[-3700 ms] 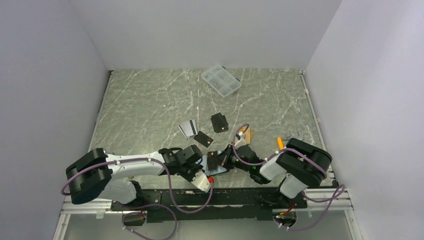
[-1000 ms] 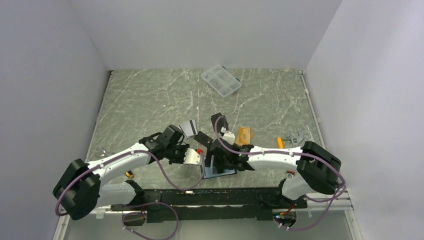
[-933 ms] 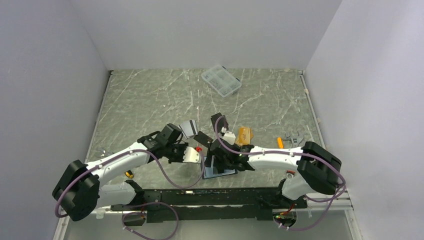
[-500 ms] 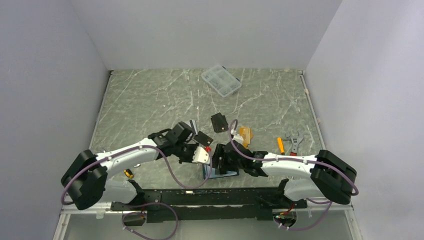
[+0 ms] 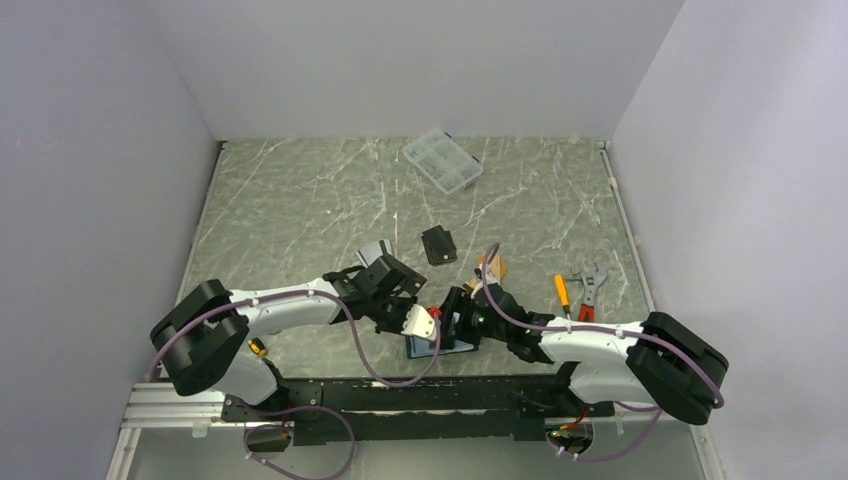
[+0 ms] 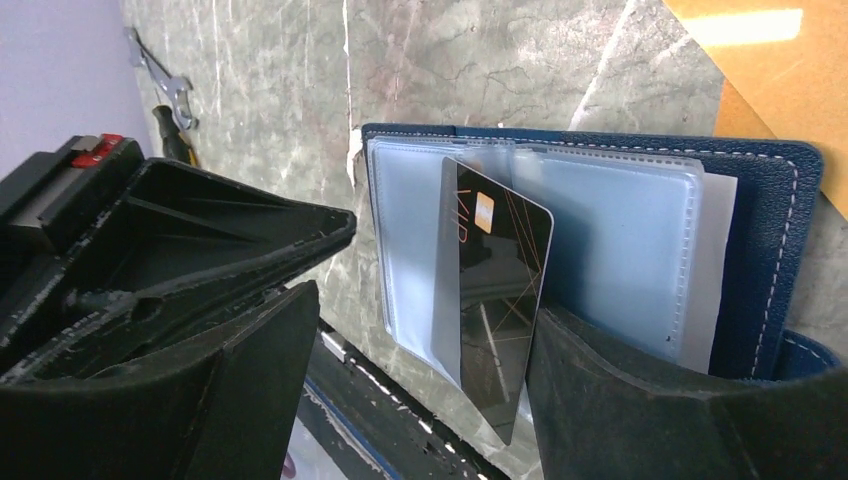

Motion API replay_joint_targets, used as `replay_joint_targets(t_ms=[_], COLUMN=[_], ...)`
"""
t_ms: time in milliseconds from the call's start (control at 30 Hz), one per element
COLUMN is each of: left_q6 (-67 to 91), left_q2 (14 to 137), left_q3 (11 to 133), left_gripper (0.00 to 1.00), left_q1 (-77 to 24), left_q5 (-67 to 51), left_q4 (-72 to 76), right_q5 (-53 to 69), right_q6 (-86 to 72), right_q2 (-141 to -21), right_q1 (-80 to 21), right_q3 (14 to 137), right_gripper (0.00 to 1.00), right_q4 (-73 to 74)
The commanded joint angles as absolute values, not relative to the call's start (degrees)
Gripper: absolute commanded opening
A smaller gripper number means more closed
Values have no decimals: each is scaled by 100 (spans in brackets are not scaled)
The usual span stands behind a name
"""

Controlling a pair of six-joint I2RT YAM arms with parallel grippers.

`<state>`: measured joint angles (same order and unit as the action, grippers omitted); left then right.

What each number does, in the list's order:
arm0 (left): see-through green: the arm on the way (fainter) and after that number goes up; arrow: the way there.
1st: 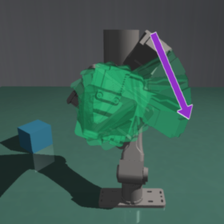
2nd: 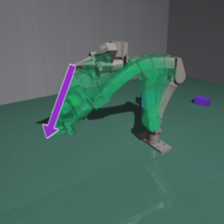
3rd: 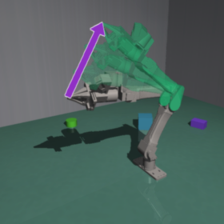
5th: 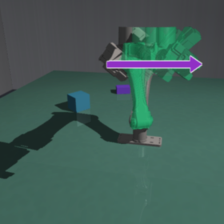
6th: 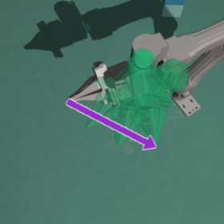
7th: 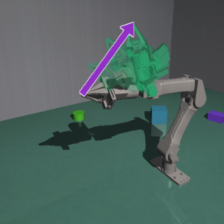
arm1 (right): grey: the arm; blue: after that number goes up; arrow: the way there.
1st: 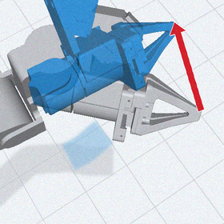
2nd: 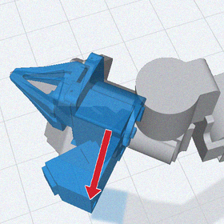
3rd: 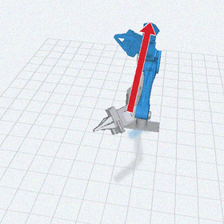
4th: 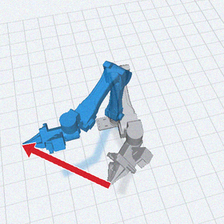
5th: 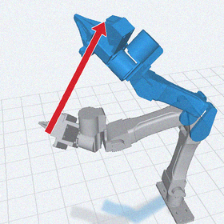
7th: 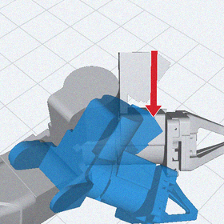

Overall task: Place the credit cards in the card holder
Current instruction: Insert the credit card into the card holder.

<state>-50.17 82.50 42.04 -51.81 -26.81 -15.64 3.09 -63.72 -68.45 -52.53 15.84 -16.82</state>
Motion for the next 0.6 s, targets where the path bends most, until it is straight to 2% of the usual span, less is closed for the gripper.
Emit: replay_joint_targets(t_ms=[0,267,567], left_q6=[-5003,-5419,-5759], left_q2=[8401,8614,8765], left_q3=[4351,4188,4066], left_gripper=[0,0,0], left_q1=[-5380,-5666,-5894], left_q5=[-2636,-2219,-1603], left_q4=[-1139,-1073,-1111], right_q5=[464,342,133], right_q6=[-6489,-6637,-6766], right_q2=[-6768,-6534,-5700], right_q1=[-5132,-5108,-5007], right_q3=[1356,1294,1126], right_gripper=[74,74,66], right_q4=[-1720,-1539,-904])
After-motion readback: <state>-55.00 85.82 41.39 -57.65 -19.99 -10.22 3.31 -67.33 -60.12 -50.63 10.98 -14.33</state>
